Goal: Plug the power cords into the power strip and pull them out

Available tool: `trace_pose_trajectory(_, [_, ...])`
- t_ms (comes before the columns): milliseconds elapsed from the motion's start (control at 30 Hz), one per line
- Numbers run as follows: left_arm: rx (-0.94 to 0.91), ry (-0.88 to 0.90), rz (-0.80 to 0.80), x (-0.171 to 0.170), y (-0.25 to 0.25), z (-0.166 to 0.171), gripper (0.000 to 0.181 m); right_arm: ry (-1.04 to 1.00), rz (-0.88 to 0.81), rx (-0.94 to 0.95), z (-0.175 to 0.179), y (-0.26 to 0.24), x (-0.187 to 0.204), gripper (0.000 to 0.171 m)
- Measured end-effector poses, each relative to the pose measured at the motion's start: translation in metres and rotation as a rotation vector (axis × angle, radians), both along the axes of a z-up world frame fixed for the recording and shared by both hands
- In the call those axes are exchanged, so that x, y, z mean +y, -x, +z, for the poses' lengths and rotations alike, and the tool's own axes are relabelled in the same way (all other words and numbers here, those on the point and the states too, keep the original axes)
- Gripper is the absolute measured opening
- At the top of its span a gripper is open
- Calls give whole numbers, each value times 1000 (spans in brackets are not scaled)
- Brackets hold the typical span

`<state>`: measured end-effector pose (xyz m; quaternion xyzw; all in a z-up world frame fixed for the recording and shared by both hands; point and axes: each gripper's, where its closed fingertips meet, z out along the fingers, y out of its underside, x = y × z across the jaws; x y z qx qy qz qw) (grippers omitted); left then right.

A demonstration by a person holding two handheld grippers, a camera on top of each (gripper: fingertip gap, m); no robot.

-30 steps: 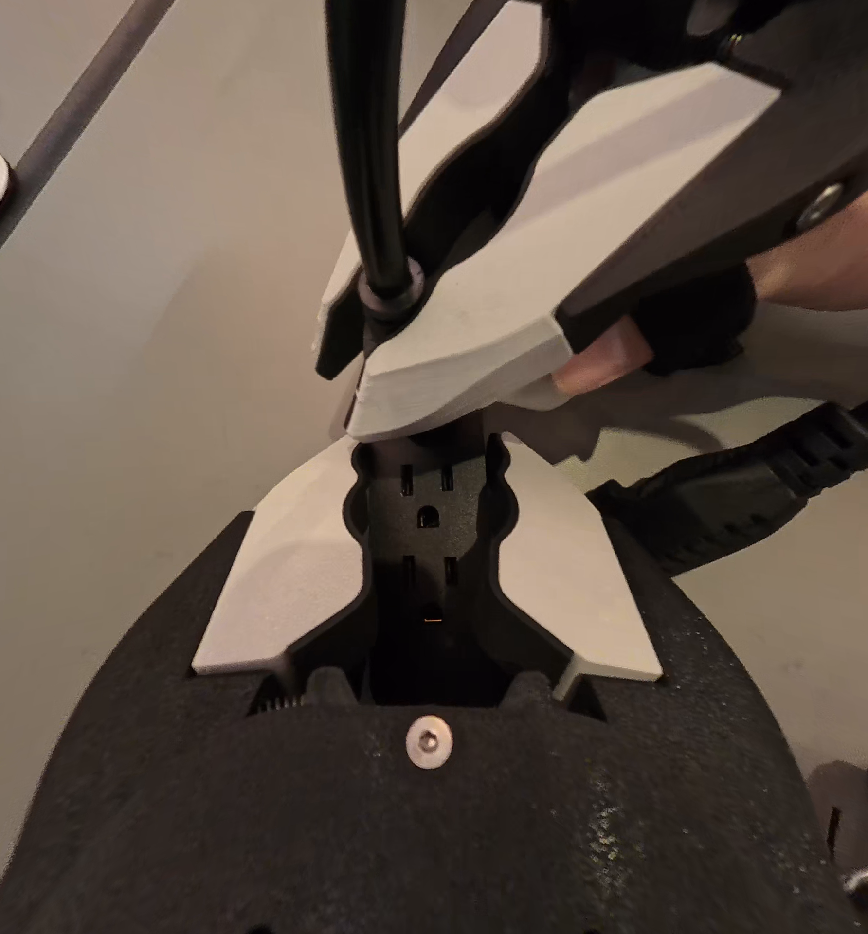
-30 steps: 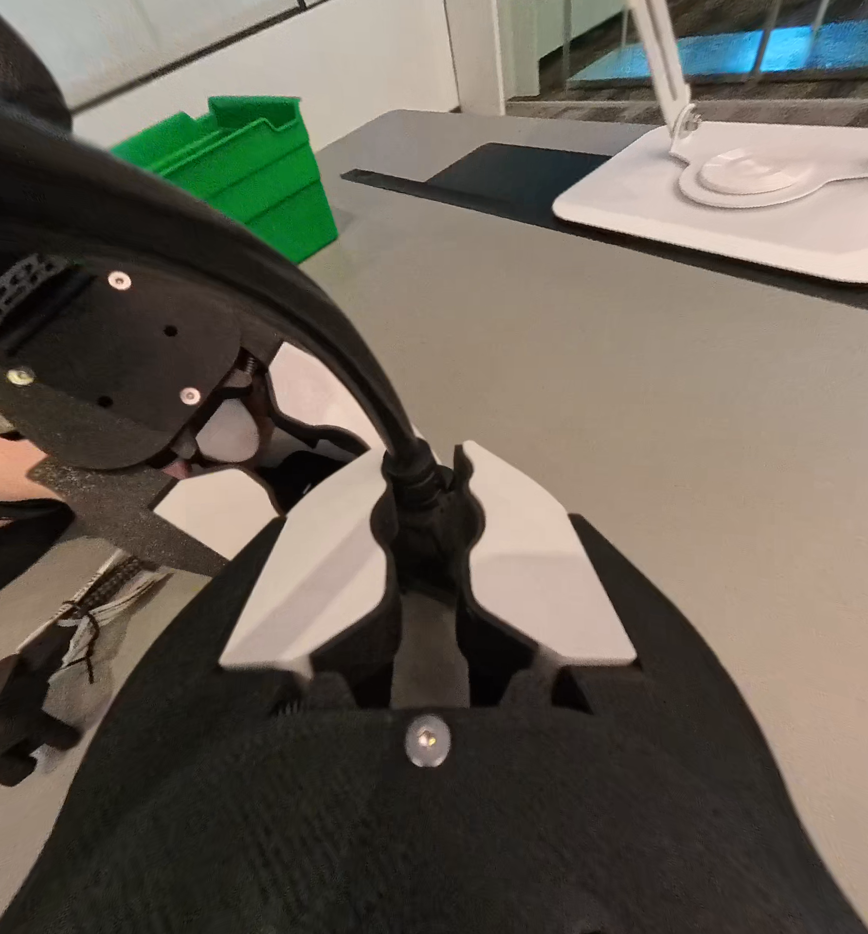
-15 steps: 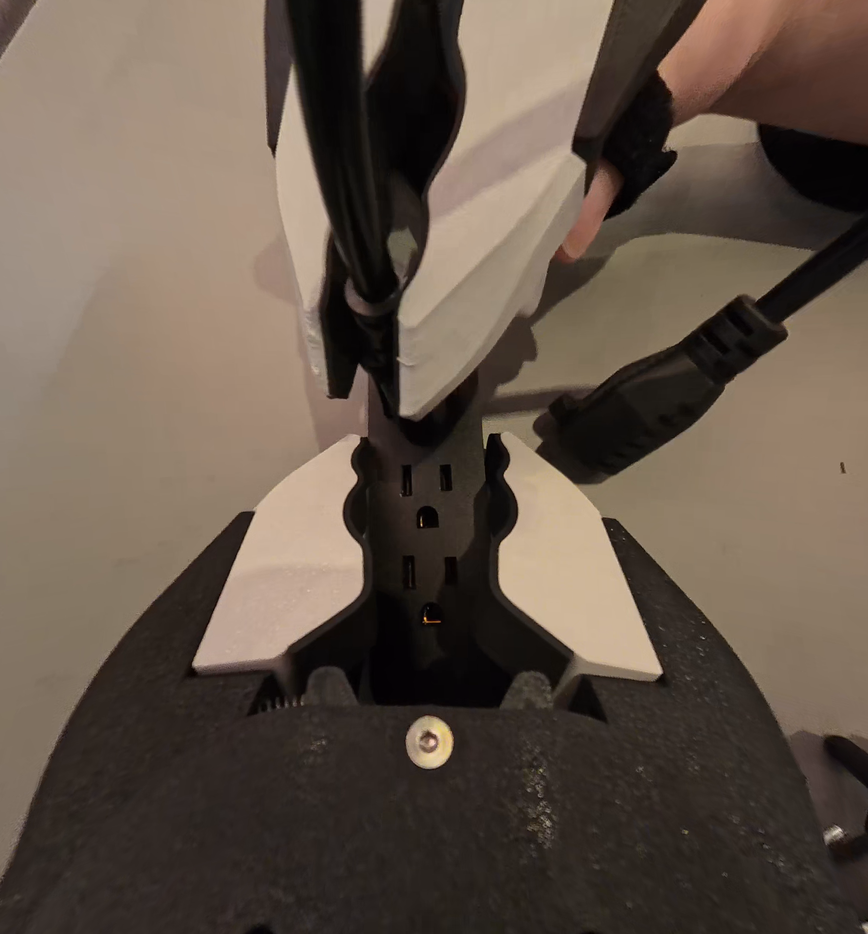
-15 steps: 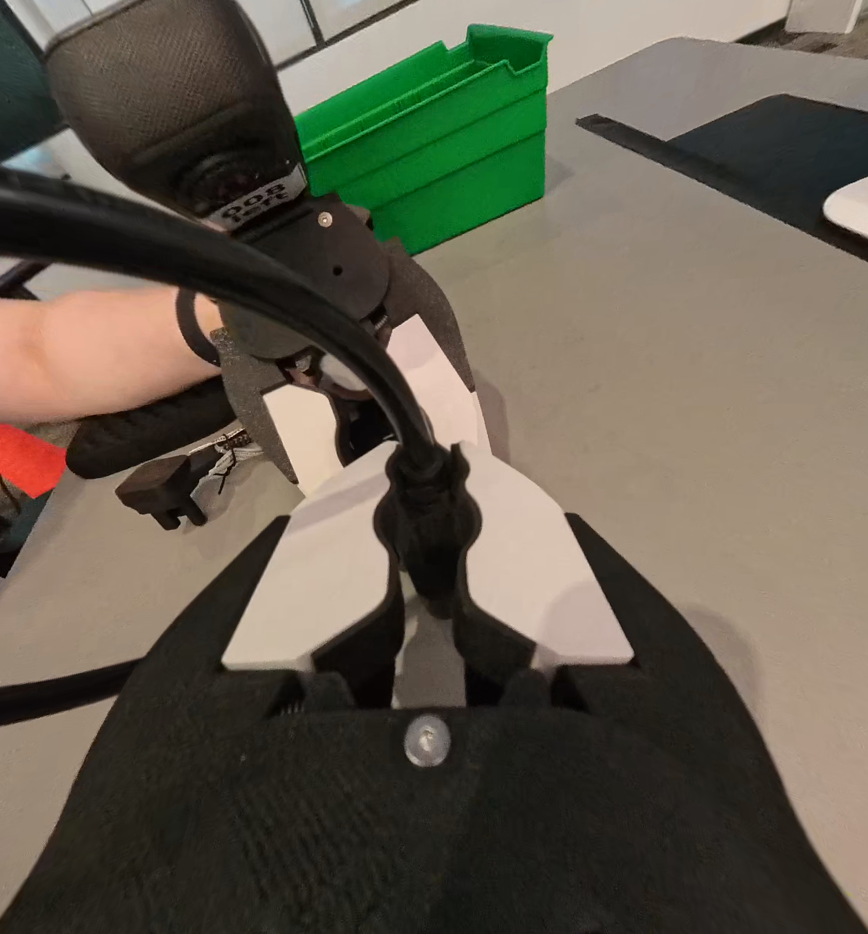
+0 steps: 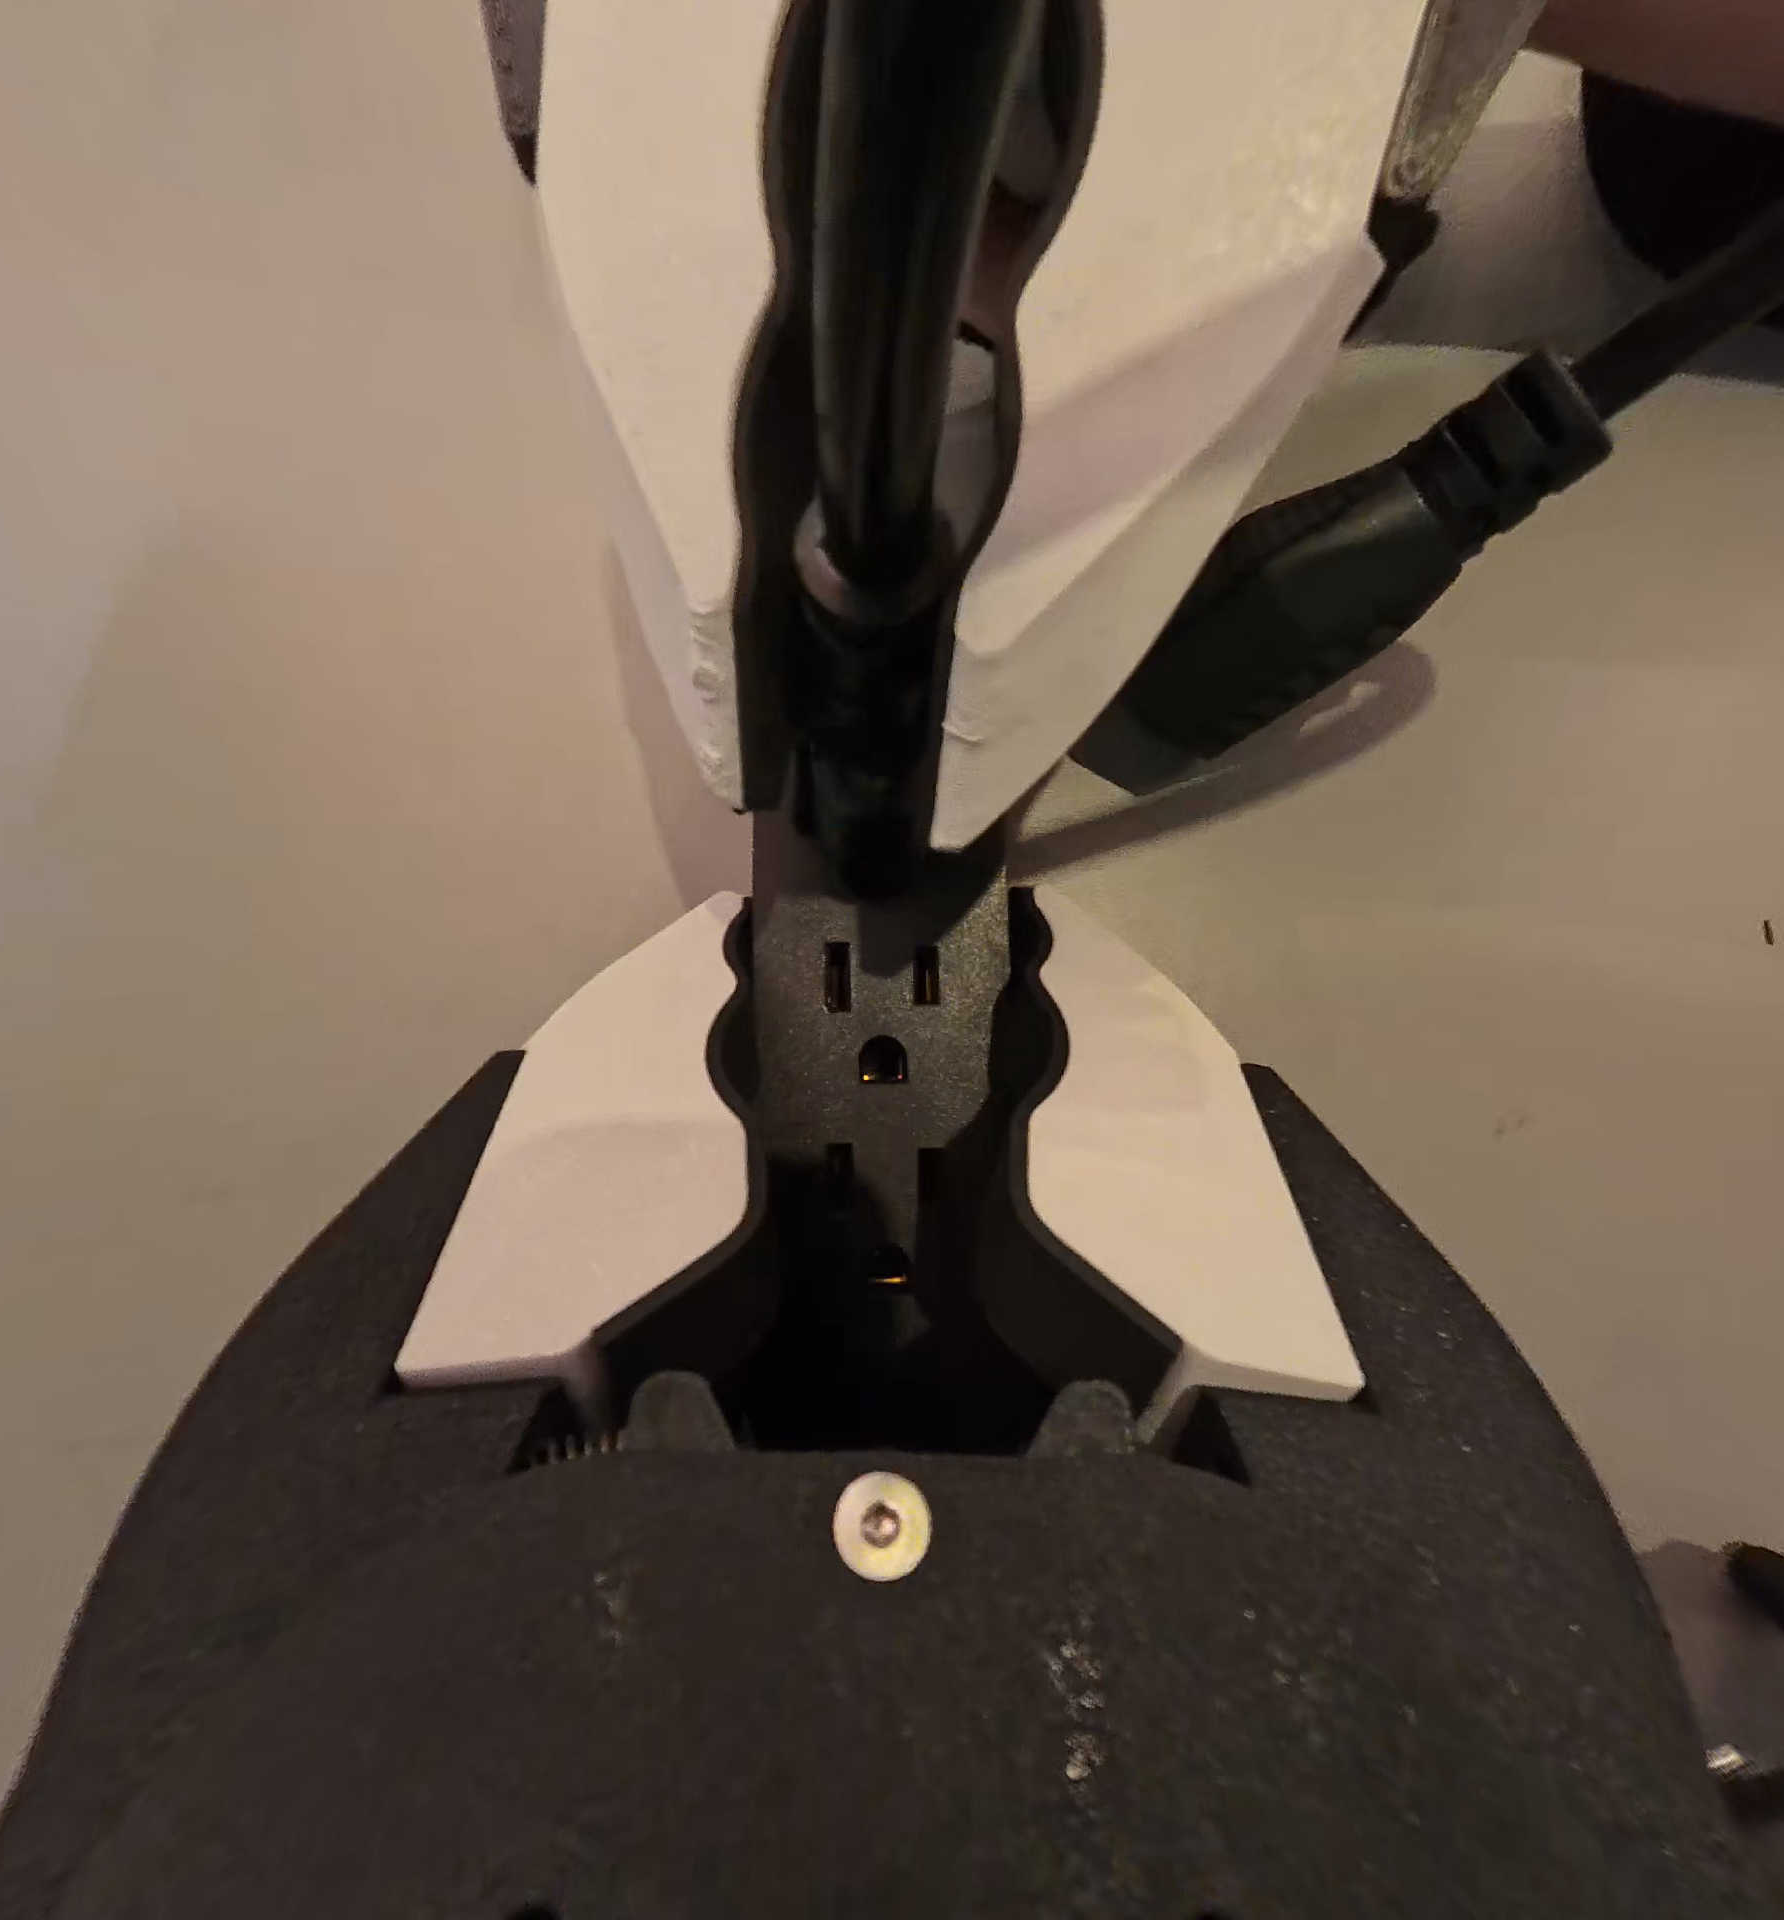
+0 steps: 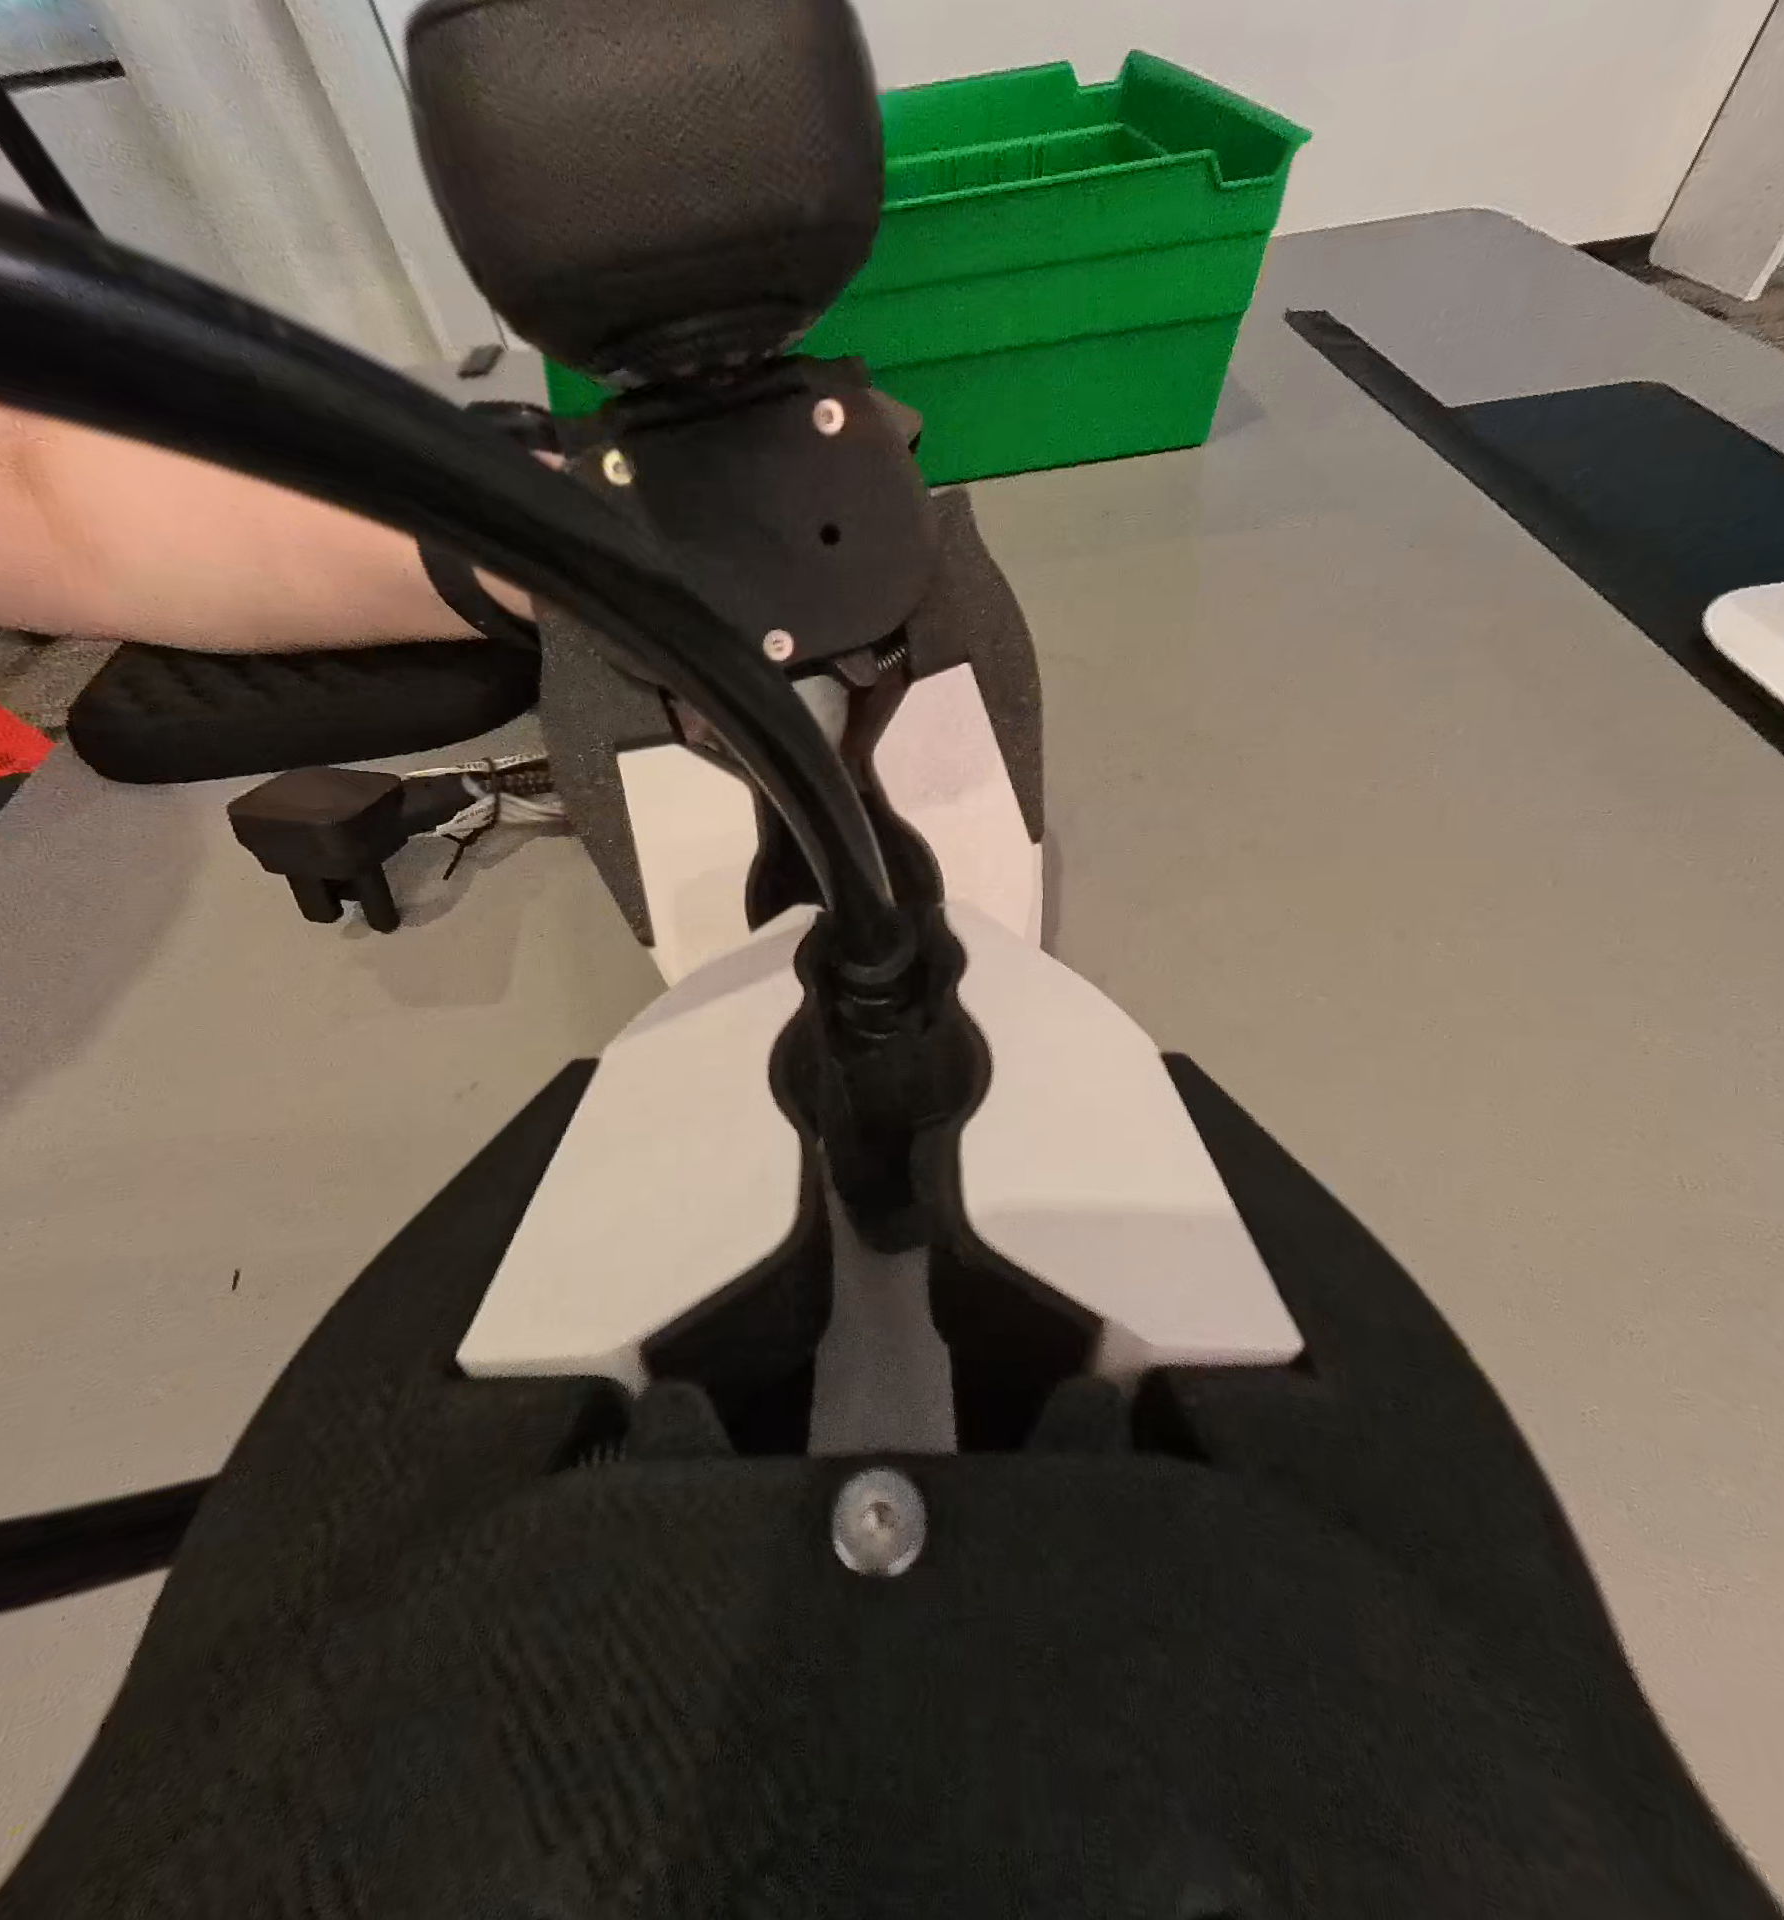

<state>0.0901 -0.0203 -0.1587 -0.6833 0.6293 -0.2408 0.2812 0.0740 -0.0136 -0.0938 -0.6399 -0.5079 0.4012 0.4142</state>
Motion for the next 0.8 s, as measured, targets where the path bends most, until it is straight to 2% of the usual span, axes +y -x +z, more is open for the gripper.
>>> trace_pose_trajectory(200, [-9, 98, 74, 6, 1, 4, 46, 309, -172, 109, 5, 4, 18, 18])
trace_pose_trajectory(333, [-18, 215, 69, 4, 9, 7, 46, 488, -213, 102, 4, 11, 24, 20])
trace_pose_trajectory(433, [16, 153, 60, 9, 20, 9, 46, 552, -253, 53, -1, 16, 28, 20])
trace_pose_trajectory(633, [-9, -5, 57, 15, 28, 34, 43, 675, -348, 88, -3, 12, 38, 20])
trace_pose_trajectory(800, [49, -104, 62, 19, 28, 29, 48, 673, -381, 99, -6, 6, 50, 18])
